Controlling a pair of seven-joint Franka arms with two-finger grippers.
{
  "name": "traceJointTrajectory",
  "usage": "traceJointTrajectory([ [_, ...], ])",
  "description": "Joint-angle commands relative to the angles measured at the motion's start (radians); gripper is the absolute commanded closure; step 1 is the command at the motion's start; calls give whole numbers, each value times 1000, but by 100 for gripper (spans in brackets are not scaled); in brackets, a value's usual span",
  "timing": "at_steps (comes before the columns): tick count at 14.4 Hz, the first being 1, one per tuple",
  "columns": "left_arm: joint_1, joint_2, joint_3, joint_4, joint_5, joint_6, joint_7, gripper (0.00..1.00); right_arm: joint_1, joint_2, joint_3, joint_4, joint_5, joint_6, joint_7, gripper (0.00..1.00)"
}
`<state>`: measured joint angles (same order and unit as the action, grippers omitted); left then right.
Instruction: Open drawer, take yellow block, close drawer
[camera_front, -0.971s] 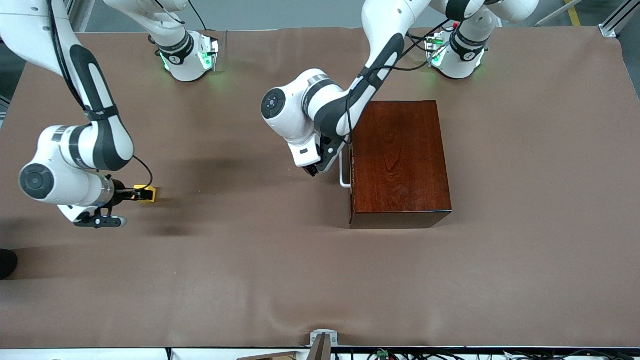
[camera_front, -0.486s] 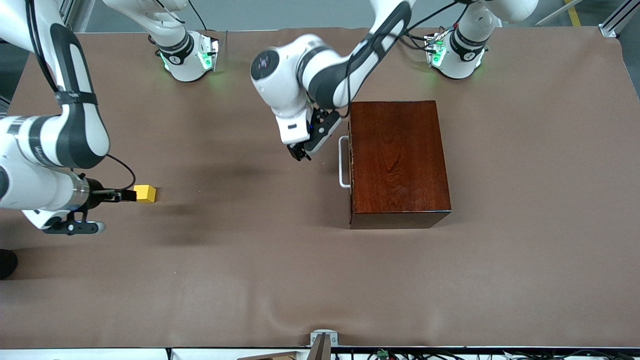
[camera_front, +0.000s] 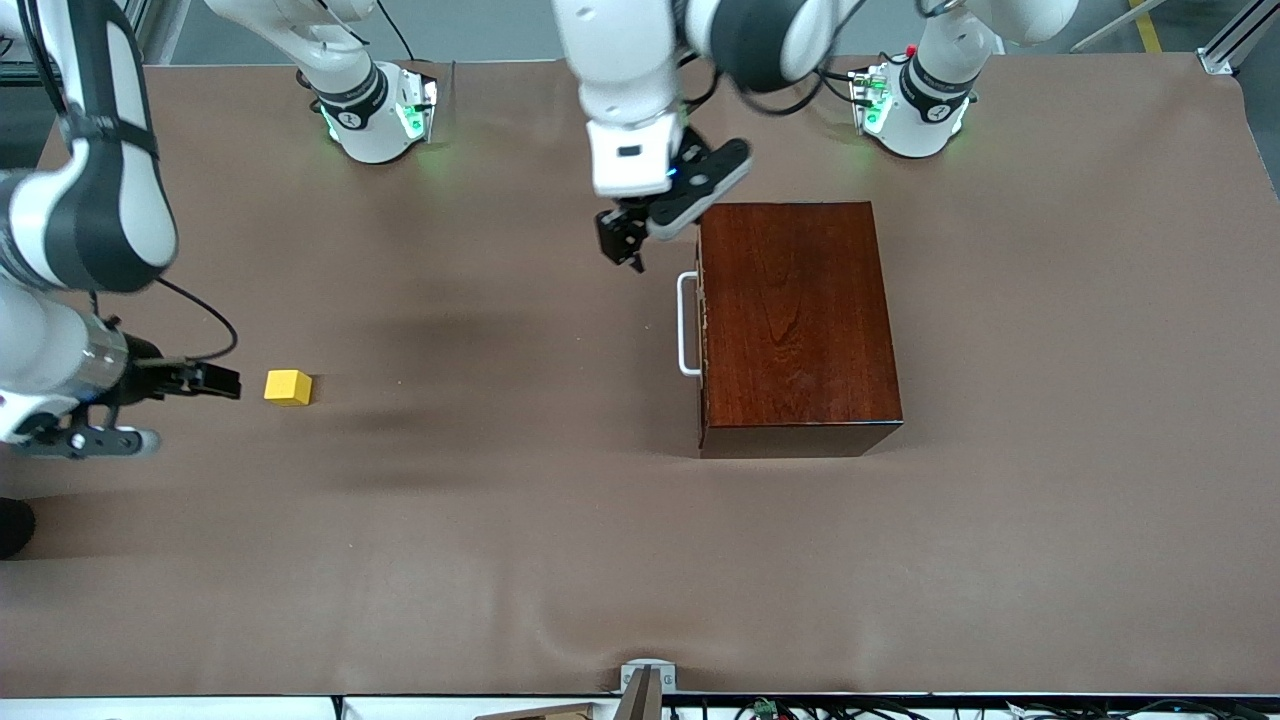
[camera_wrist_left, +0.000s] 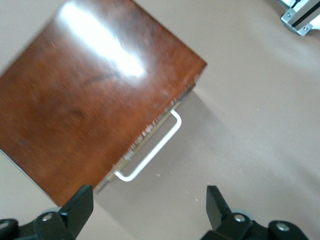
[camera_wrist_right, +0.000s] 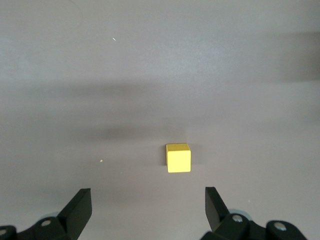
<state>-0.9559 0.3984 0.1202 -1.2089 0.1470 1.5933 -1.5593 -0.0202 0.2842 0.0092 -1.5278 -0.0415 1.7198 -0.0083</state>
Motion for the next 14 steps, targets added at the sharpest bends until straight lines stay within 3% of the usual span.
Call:
traceJointTrajectory([
  [1, 60, -108, -11, -70, 26, -41, 102, 0, 9, -69, 3, 33, 5, -89, 10, 0],
  [4, 147, -183, -13, -87, 19, -84, 246, 0, 9, -124, 2, 51, 60, -166, 11, 0],
  [14, 465, -447, -17, -245, 0, -161, 777, 0, 29, -319, -3, -21, 60, -284, 1, 0],
])
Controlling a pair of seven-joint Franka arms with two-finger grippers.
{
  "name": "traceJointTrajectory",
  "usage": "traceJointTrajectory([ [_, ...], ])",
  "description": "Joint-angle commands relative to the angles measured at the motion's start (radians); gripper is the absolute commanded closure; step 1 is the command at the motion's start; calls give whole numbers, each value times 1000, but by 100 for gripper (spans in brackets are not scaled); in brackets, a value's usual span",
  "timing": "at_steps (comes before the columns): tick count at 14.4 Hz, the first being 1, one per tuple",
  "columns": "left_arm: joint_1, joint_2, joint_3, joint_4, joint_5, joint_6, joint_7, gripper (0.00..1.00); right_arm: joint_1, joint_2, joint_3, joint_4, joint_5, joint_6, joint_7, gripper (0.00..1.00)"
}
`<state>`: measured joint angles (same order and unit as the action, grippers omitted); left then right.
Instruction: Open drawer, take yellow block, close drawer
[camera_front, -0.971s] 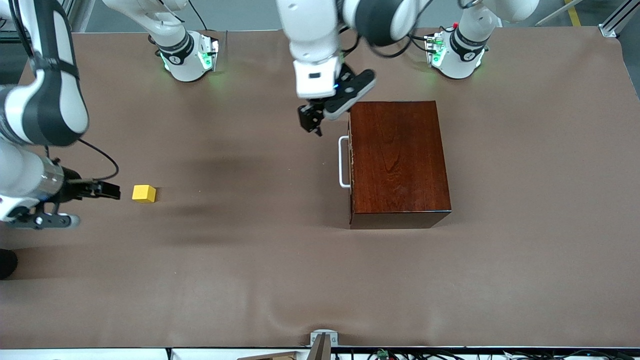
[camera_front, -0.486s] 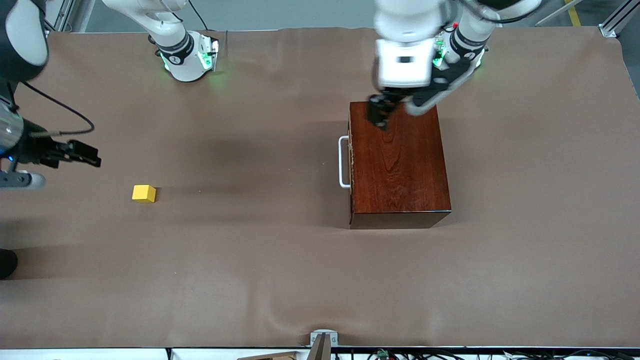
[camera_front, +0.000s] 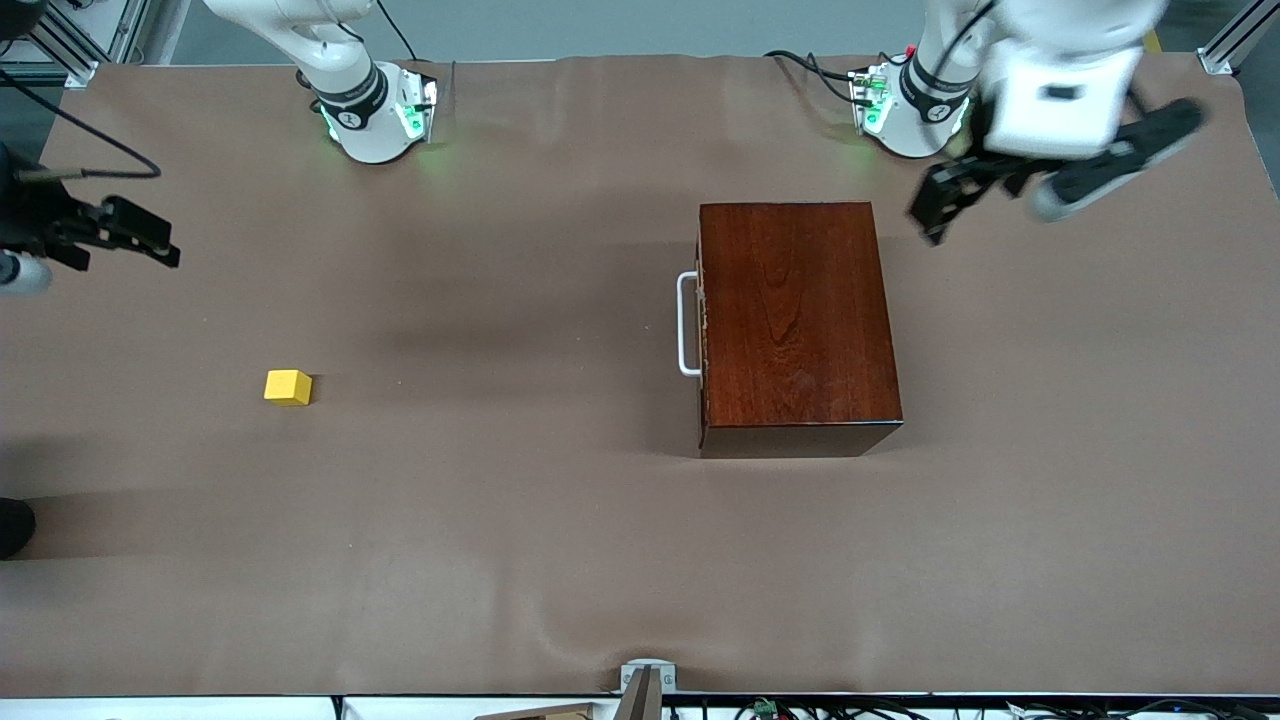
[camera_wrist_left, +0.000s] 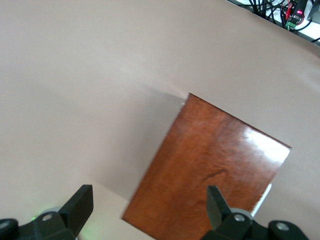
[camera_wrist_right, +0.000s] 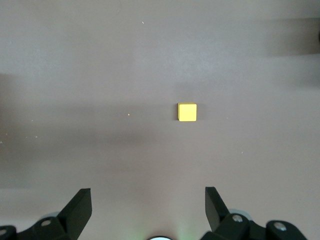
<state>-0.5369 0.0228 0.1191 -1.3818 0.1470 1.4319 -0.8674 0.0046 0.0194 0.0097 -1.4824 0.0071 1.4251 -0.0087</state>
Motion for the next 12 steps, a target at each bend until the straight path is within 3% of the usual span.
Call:
traceJointTrajectory([
  [1, 64, -76, -16, -83, 0, -1, 128, 0, 5, -76, -4, -103, 11, 21, 1, 0],
  [4, 129, -78, -15, -89, -7, -4, 229, 0, 5, -142, -4, -209, 11, 87, 1, 0],
  [9, 225, -81, -18, -106, -44, 2, 452, 0, -5, -150, -10, -220, 10, 90, -5, 0],
  [12, 444, -78, -163, -117, -106, 10, 602, 0, -3, -145, -10, -210, 4, 112, -5, 0],
])
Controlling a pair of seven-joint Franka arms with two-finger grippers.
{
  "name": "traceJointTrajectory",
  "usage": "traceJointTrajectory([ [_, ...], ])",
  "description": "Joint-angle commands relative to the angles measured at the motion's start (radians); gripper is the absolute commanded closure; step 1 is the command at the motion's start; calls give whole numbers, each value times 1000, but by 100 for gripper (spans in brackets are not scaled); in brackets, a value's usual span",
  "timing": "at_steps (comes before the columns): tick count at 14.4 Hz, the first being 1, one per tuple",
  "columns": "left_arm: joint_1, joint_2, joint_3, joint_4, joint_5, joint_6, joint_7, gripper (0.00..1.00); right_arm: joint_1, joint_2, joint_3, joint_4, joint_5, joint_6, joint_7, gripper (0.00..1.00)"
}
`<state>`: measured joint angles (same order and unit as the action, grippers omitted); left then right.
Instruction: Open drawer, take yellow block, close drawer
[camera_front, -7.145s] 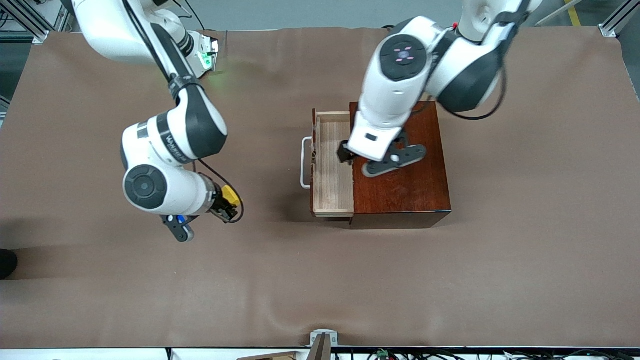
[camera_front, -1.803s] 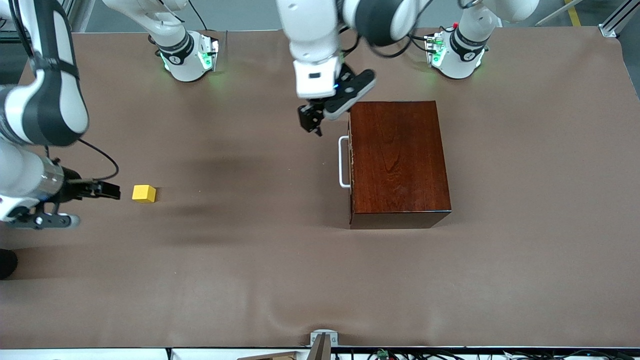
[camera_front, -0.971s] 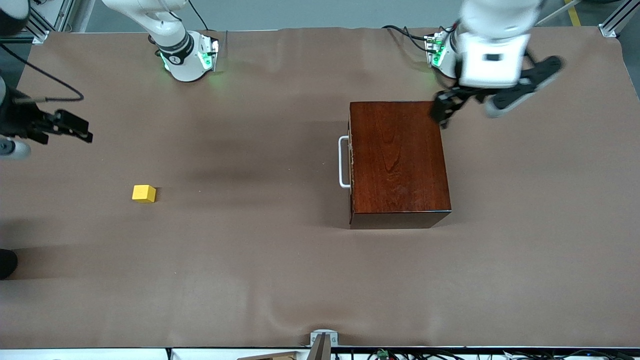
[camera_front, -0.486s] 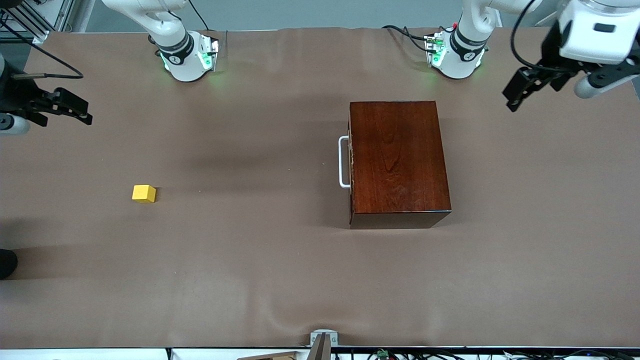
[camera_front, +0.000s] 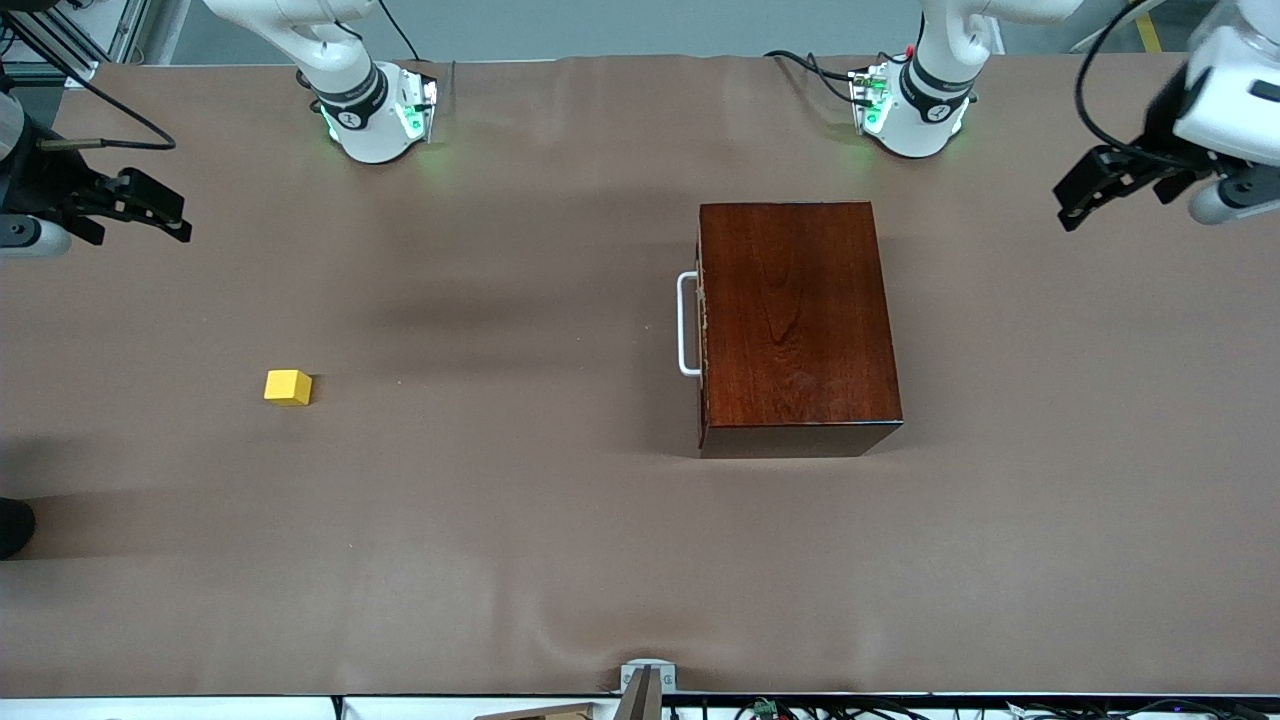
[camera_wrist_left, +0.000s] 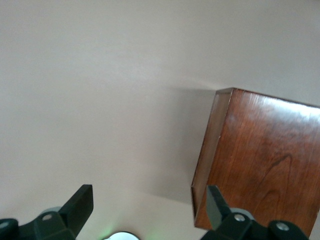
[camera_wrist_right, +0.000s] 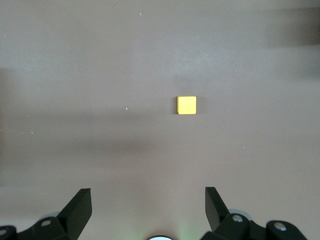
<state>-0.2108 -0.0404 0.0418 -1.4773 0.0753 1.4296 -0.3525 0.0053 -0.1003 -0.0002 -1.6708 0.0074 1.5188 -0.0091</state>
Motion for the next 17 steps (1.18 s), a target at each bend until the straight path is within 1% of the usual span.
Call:
traceJointTrajectory([
  [1, 151, -16, -115, -30, -34, 14, 116, 0, -2, -24, 2, -20, 3, 21, -5, 0],
  [3, 244, -23, -193, -57, -35, 18, 194, 0, 2, -24, 3, -20, 5, 21, -2, 0],
  [4, 302, -29, -245, -73, -37, 34, 232, 0, 2, -24, 3, -20, 5, 20, -2, 0],
  [5, 347, -50, -281, -104, -55, 64, 260, 0, 1, -24, 3, -20, 5, 18, -2, 0],
  [6, 372, -81, -290, -154, -78, 107, 300, 0, -2, -24, 3, -20, 6, 18, -2, 0],
  [7, 373, -108, -290, -196, -86, 139, 329, 0, -4, -24, 3, -20, 9, 17, 0, 0],
  [9, 373, -118, -293, -213, -89, 146, 328, 0, -2, -24, 2, -20, 9, 14, 3, 0],
  [12, 369, -116, -287, -199, -134, 144, 357, 0, -4, -24, 3, -20, 9, 11, 6, 0],
  [14, 352, -102, -281, -157, -126, 138, 351, 0, -4, -24, 2, -20, 9, 11, 8, 0],
  [17, 361, -81, -280, -114, -127, 123, 354, 0, -5, -24, 2, -21, 11, 9, 8, 0],
])
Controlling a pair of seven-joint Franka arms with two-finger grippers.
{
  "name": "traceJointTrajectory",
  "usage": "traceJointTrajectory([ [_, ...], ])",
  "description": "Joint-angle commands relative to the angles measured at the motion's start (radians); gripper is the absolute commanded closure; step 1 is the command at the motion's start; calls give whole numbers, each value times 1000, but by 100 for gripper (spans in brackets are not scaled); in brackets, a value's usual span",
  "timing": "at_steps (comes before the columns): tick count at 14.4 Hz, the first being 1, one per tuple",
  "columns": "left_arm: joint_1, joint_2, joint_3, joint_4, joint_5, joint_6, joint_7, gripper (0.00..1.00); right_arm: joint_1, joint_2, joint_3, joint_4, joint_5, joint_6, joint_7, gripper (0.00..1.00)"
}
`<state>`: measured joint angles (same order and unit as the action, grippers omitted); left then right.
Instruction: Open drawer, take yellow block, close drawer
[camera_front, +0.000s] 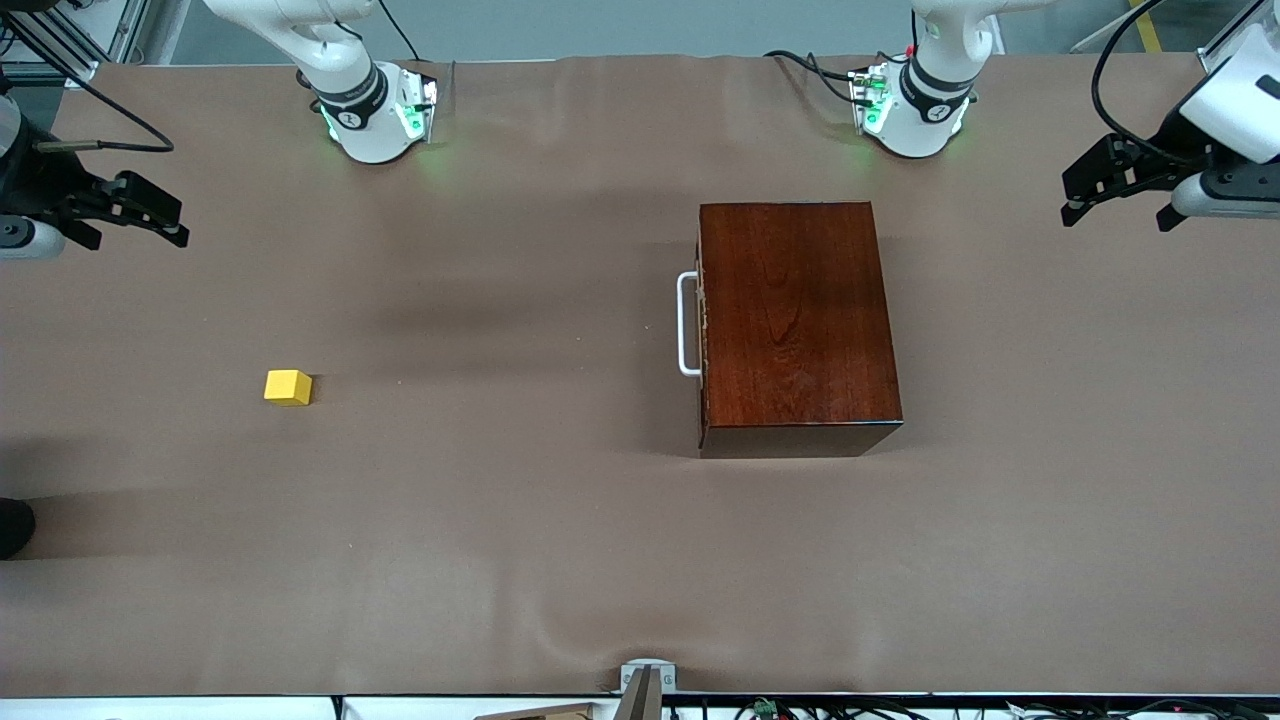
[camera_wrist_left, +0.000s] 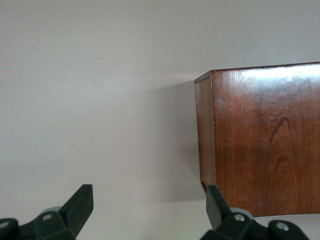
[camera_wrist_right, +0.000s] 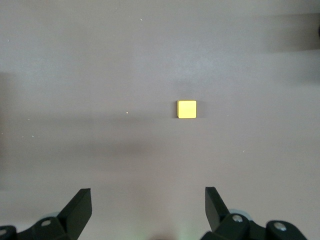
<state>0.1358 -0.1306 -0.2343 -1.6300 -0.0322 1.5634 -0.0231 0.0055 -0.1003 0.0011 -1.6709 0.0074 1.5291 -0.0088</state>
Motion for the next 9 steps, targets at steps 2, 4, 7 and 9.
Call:
traceJointTrajectory([
  [2, 12, 16, -5, 42, -14, -13, 23, 0, -5, -24, 0, -21, 9, 0, 7, 0],
  [4, 12, 17, -5, 42, -12, -28, 19, 0, -5, -24, 0, -21, 9, -1, 7, 0],
  [7, 8, 20, -5, 48, -9, -29, 9, 0, -7, -24, 0, -21, 11, 0, 7, 0],
  [9, 8, 34, -7, 48, -5, -31, -30, 0, -5, -24, 0, -21, 11, -1, 7, 0],
])
